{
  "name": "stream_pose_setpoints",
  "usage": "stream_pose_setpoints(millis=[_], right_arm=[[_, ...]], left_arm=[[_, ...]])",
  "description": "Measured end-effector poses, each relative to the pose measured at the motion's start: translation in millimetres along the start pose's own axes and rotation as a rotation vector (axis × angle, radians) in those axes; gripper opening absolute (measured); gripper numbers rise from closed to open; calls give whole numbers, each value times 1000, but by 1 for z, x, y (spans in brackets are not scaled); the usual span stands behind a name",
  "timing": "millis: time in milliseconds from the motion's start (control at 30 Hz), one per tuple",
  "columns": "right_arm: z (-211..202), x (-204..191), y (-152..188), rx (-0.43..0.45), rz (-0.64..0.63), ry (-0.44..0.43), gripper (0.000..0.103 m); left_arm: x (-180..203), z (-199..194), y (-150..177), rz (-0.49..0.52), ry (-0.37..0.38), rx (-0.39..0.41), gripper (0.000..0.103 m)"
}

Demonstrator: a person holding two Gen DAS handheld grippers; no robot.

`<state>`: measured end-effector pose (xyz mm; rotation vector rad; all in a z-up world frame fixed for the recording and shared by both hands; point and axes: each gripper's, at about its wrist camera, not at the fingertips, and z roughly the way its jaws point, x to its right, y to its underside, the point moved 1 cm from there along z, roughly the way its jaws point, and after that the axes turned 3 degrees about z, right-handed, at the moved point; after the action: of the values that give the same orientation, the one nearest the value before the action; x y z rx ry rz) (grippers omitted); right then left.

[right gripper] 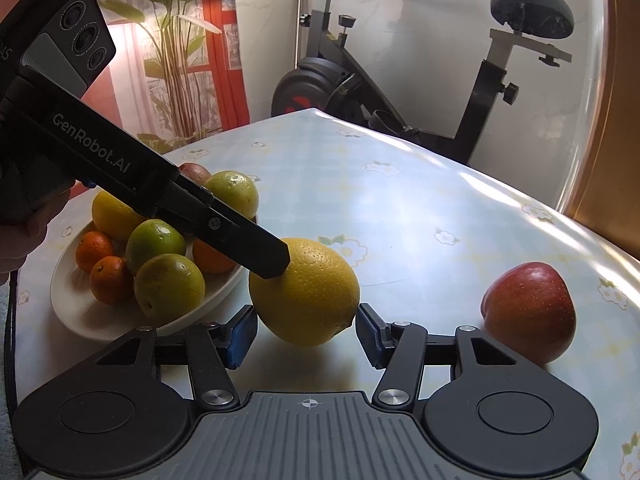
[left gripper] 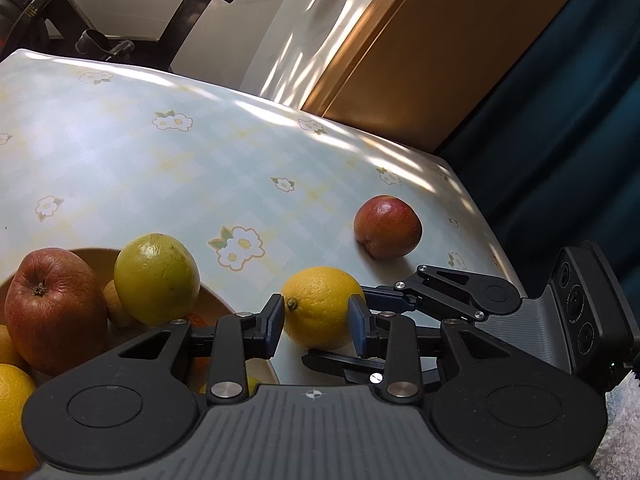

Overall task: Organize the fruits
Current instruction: 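Carry the yellow citrus onto the cream plate with the left gripper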

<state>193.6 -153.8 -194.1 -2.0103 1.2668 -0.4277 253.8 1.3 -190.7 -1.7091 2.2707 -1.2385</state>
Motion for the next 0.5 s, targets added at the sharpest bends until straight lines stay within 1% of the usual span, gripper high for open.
stream_pose_setpoints(millis=[133,300,500], right_arm=[[-6,-10,-7,7,-18,-6,51],[-13,-27,-18,21,-51,-19,51],[-18,-56,-31,29,-87,-50,51]], left_arm=[[6,-14,1,17,-17,13,37],[8,-41,5,18,-38,42,37],[6,-78,15,9,-78,75,37]])
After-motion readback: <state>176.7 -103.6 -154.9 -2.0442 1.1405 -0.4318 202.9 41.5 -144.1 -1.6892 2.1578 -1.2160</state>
